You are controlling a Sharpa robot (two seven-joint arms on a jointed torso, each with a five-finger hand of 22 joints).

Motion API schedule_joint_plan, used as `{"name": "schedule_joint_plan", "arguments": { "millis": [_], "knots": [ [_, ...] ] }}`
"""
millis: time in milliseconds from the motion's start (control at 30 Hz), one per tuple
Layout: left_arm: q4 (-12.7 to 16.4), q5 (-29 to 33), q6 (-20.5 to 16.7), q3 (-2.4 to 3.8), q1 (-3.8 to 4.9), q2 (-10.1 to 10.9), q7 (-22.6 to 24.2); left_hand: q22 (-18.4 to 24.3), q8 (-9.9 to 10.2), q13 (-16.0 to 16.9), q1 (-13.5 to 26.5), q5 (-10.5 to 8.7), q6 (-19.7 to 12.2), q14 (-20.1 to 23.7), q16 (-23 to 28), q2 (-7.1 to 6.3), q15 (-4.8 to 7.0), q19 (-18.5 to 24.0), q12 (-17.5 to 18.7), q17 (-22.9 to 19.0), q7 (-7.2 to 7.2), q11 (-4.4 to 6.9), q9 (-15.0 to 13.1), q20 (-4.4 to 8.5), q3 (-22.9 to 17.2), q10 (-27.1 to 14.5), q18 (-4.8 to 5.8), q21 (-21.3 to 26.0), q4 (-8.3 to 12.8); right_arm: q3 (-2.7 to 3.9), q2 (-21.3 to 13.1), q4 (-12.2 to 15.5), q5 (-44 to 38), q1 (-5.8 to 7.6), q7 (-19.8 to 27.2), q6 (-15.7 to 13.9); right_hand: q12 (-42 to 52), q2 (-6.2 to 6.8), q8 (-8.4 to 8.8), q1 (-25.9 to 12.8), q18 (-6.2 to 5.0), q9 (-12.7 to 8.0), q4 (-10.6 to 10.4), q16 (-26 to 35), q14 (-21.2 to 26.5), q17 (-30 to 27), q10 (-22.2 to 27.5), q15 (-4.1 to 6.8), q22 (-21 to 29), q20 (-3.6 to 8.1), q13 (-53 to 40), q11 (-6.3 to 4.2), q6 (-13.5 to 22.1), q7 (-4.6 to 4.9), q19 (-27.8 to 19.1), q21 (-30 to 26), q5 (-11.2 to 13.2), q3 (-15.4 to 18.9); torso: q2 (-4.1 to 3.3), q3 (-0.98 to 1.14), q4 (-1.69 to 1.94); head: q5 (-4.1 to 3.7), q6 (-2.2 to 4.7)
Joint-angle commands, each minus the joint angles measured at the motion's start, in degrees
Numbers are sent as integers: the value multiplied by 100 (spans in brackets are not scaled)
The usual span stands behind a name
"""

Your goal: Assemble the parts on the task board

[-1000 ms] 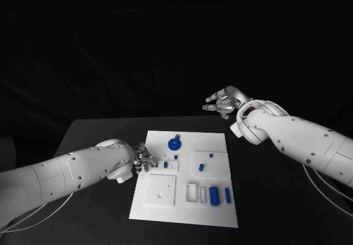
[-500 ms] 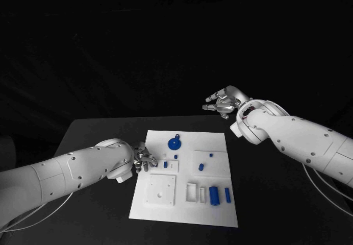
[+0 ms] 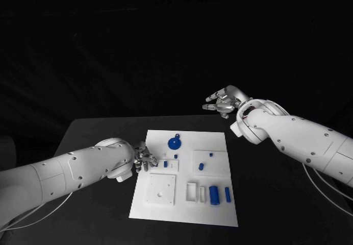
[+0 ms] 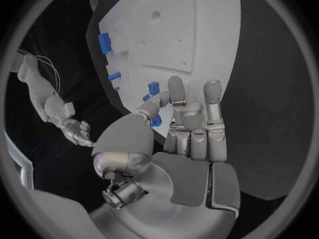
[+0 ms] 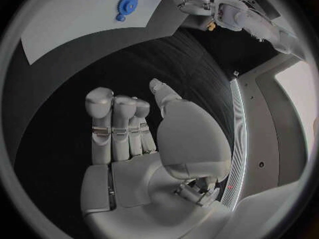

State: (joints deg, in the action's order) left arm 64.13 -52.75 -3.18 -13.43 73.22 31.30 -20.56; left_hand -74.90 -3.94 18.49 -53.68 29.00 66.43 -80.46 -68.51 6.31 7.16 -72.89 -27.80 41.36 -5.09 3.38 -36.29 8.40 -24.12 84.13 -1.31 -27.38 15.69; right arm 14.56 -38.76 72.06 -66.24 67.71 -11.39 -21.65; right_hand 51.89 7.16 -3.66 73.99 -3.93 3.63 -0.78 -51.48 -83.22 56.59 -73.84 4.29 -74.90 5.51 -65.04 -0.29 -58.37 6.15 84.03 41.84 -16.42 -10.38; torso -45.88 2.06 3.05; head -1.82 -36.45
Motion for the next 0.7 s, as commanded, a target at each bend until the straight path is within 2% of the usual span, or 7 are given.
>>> {"name": "schedule_joint_plan", "arguments": {
  "millis": [33, 333, 533, 700],
  "knots": [
    [-14, -277, 222, -31, -43, -7, -94, -102, 2, -7, -60, -11, 640, -11, -32, 29, 16, -25, -29, 5, 532, 50, 10, 2, -1, 272, 19, -28, -11, 2, 5, 13, -50, -3, 10, 64, -32, -64, 10, -7, -65, -1, 18, 31, 16, 6, 10, -2, -542, -23, 4, 1, -29, 18, 150, -12, -7, 1, 0, 1, 1, -5, 2],
    [-21, -320, 249, -31, -43, -34, -130, -102, 0, -8, -74, -70, 649, -20, -45, 33, 17, -29, -39, 26, 535, 52, 12, 2, 15, 272, 20, -29, -31, 2, 0, 18, -50, -3, 8, 68, -32, -64, 10, -7, -65, -1, 18, 31, 16, 6, 10, -2, -542, -23, 4, 1, -29, 18, 150, -12, -7, 1, 1, -3, 0, -20, -19],
    [-7, -424, 318, -35, -42, -48, -207, -102, 1, -7, -96, -63, 654, -25, -55, 18, 14, -31, -54, 42, 537, 54, 20, 1, 26, 273, 20, -29, -34, 2, -15, 23, -54, -3, -1, 73, -32, -64, 10, -7, -65, -1, 18, 31, 16, 6, 10, -2, -542, -23, 4, 1, -29, 18, 150, -12, -7, 1, -2, 2, 2, -24, -31],
    [-7, -460, 362, -36, -41, -62, -265, -103, 1, -9, -99, -59, 659, -28, -64, 11, 11, -31, -61, 56, 537, 53, 26, -2, 32, 273, 19, -30, -44, 2, -17, 27, -57, -3, -7, 108, -27, -67, 11, -4, -62, -1, 26, 35, 11, 24, 4, -1, -547, -22, -3, 1, -31, 18, 163, -31, -14, -2, -2, -5, 2, -23, -44]
  ]
}}
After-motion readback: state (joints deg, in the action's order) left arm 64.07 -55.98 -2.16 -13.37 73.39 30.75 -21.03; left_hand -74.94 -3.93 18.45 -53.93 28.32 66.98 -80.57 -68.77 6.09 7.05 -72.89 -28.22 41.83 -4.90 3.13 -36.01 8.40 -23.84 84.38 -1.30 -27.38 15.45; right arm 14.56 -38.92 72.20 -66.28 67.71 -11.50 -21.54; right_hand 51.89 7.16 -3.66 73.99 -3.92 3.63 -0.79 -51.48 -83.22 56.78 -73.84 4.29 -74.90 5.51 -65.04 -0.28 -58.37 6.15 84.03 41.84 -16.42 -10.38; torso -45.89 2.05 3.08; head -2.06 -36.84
